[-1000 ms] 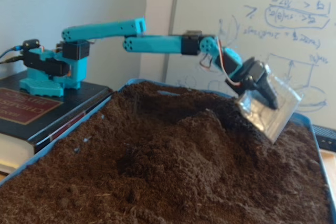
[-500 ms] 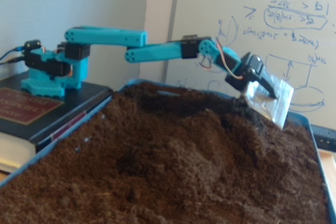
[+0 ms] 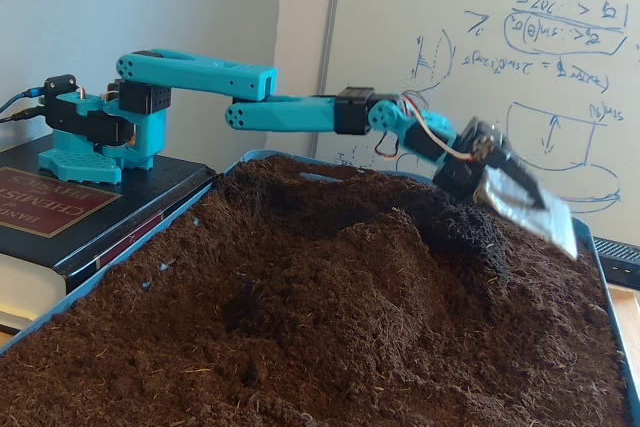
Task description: Build a berm.
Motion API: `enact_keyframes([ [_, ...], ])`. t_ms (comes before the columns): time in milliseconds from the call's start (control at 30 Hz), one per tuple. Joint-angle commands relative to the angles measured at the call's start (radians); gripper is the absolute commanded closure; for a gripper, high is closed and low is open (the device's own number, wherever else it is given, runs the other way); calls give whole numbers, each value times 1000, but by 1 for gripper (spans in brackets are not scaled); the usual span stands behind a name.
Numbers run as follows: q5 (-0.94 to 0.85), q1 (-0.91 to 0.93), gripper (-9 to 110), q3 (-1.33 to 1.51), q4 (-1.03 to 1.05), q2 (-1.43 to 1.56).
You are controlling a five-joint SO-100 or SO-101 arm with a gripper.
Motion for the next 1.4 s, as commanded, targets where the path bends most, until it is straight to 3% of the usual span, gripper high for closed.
enact_keyframes([
  [0, -9, 32, 101, 34, -34, 38],
  [300, 5, 34, 101, 310, -34, 46],
  [600, 198, -18, 101, 518, -18, 215],
  [800, 176, -32, 101, 776, -17, 380],
  [1100, -17, -35, 101, 1177, -18, 655],
  [1367, -11, -26, 101, 1387, -21, 815],
])
